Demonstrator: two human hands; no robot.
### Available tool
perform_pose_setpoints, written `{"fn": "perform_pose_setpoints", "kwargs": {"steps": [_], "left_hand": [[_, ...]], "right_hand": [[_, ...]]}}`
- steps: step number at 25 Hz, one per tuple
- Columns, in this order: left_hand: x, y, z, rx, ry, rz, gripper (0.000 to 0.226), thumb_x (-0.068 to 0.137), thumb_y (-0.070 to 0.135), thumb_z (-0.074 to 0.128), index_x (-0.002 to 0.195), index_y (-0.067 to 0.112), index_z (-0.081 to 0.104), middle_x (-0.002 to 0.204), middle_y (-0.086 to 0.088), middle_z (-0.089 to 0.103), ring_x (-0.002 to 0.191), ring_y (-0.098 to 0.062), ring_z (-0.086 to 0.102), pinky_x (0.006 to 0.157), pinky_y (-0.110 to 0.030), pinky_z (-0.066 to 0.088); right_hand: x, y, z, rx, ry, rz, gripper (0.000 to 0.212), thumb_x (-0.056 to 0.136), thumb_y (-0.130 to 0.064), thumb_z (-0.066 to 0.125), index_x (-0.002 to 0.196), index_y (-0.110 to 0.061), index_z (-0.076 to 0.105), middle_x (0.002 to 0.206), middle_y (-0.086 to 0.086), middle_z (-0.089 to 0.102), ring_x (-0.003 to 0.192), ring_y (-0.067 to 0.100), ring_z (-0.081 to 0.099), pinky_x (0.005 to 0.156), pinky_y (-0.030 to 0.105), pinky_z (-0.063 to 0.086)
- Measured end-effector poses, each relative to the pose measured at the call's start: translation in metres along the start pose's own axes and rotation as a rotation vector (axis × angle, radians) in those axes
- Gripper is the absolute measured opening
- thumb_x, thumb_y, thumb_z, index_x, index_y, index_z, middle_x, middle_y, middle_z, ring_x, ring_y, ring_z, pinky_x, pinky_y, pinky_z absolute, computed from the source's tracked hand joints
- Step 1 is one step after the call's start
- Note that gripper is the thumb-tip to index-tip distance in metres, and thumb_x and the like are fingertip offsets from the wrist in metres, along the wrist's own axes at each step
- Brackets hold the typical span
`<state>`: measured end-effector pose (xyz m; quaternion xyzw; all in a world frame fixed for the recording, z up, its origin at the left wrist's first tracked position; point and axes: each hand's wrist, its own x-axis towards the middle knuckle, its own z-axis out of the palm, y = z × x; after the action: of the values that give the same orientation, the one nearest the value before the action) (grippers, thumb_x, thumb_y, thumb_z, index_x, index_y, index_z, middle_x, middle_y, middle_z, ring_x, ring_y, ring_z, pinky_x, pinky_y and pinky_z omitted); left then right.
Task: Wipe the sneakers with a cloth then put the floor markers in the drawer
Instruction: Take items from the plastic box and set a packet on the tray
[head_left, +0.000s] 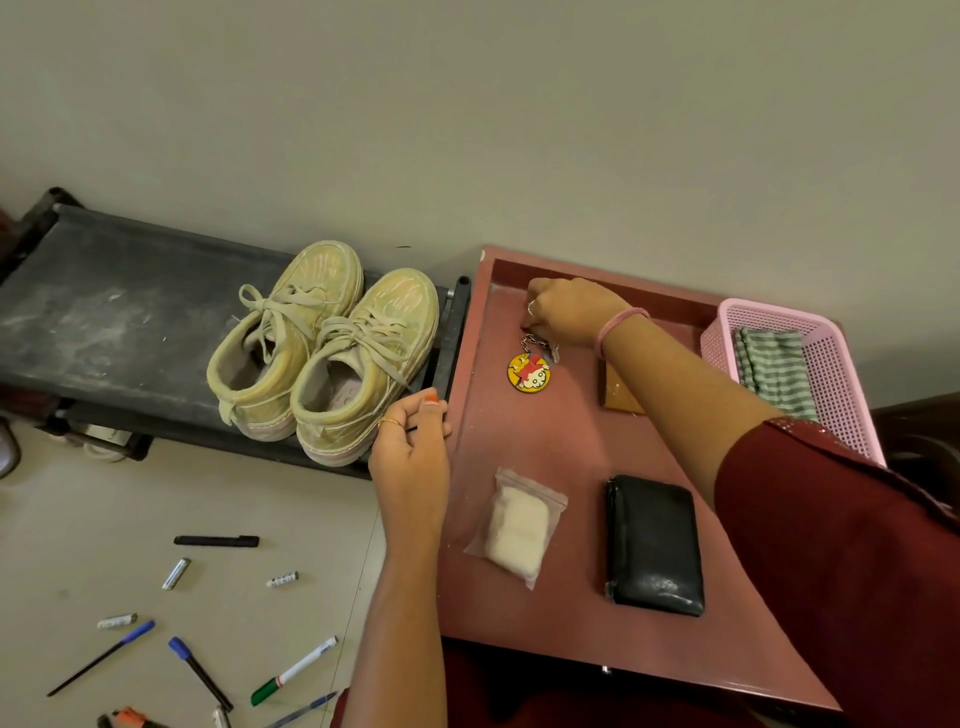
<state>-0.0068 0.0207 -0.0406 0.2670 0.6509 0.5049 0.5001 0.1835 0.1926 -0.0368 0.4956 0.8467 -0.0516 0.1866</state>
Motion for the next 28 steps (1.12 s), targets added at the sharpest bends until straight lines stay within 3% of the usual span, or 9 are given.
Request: {"fn": "perform_pose_setpoints", "kwargs": {"steps": [4, 11, 14, 17, 22, 24, 27, 28], "left_hand": [[0.000, 0.000, 0.000, 0.000, -0.005, 0.004, 0.014, 0.096, 0.020, 0.054, 0.102, 0.026, 0.065, 0.090, 0.010, 0.069, 0.080, -0.001, 0.065, 0.079, -0.024, 0.051], [0.002, -0.003, 0.000, 0.000, 0.000, 0.017, 0.015, 0.096, 0.021, 0.053, 0.095, 0.031, 0.064, 0.098, 0.005, 0.070, 0.082, -0.004, 0.064, 0.079, -0.025, 0.051], [0.004, -0.004, 0.002, -0.009, 0.011, 0.010, 0.015, 0.096, 0.020, 0.053, 0.095, 0.031, 0.064, 0.096, 0.006, 0.069, 0.080, -0.004, 0.063, 0.074, -0.022, 0.047], [0.004, -0.006, 0.003, -0.036, 0.021, -0.006, 0.016, 0.096, 0.019, 0.054, 0.093, 0.030, 0.064, 0.099, 0.003, 0.069, 0.083, -0.007, 0.063, 0.077, -0.023, 0.047], [-0.008, -0.006, 0.003, -0.064, 0.033, -0.015, 0.015, 0.097, 0.019, 0.053, 0.095, 0.029, 0.064, 0.100, 0.003, 0.068, 0.089, -0.008, 0.063, 0.083, -0.024, 0.047], [-0.017, -0.006, 0.003, -0.081, 0.032, -0.017, 0.015, 0.097, 0.019, 0.053, 0.096, 0.029, 0.064, 0.103, 0.003, 0.068, 0.093, -0.008, 0.063, 0.084, -0.023, 0.046], [-0.033, -0.002, 0.000, -0.105, 0.033, -0.001, 0.016, 0.099, 0.018, 0.051, 0.107, 0.020, 0.064, 0.101, 0.005, 0.068, 0.095, -0.008, 0.063, 0.085, -0.020, 0.046], [-0.037, 0.000, -0.002, -0.109, 0.032, 0.004, 0.016, 0.099, 0.018, 0.050, 0.109, 0.019, 0.063, 0.099, 0.006, 0.068, 0.095, -0.009, 0.062, 0.087, -0.022, 0.047]], "right_hand": [[-0.005, -0.007, 0.005, -0.092, 0.008, 0.044, 0.027, 0.091, -0.015, 0.050, 0.114, -0.011, 0.065, 0.123, 0.007, 0.050, 0.093, 0.037, 0.059, 0.065, 0.033, 0.043], [-0.022, 0.000, 0.005, -0.056, 0.109, 0.053, 0.025, 0.090, -0.028, 0.050, 0.108, -0.021, 0.065, 0.117, 0.005, 0.051, 0.099, 0.029, 0.056, 0.063, 0.031, 0.036], [-0.032, 0.009, -0.008, 0.244, 0.086, 0.112, 0.015, 0.085, -0.029, 0.057, 0.092, -0.018, 0.065, 0.103, 0.002, 0.059, 0.094, 0.024, 0.057, 0.070, 0.032, 0.044], [-0.047, 0.016, -0.025, 0.513, 0.108, 0.114, 0.011, 0.085, -0.021, 0.062, 0.090, -0.013, 0.068, 0.095, 0.003, 0.065, 0.090, 0.020, 0.058, 0.079, 0.032, 0.047], [-0.073, 0.011, -0.042, 0.850, 0.125, 0.178, 0.009, 0.093, -0.023, 0.056, 0.088, -0.017, 0.060, 0.092, -0.003, 0.062, 0.089, 0.014, 0.055, 0.083, 0.027, 0.043], [-0.086, 0.005, -0.049, 1.107, 0.159, 0.264, 0.014, 0.095, -0.021, 0.053, 0.082, -0.019, 0.059, 0.092, -0.006, 0.061, 0.092, 0.011, 0.055, 0.089, 0.027, 0.043], [-0.110, -0.006, -0.069, 1.487, 0.230, 0.357, 0.017, 0.096, -0.019, 0.052, 0.081, -0.019, 0.059, 0.095, -0.005, 0.060, 0.090, 0.005, 0.054, 0.079, 0.018, 0.039], [-0.119, -0.008, -0.077, 1.553, 0.260, 0.379, 0.015, 0.095, -0.020, 0.052, 0.083, -0.019, 0.060, 0.102, -0.004, 0.061, 0.099, 0.006, 0.053, 0.084, 0.020, 0.036]]}}
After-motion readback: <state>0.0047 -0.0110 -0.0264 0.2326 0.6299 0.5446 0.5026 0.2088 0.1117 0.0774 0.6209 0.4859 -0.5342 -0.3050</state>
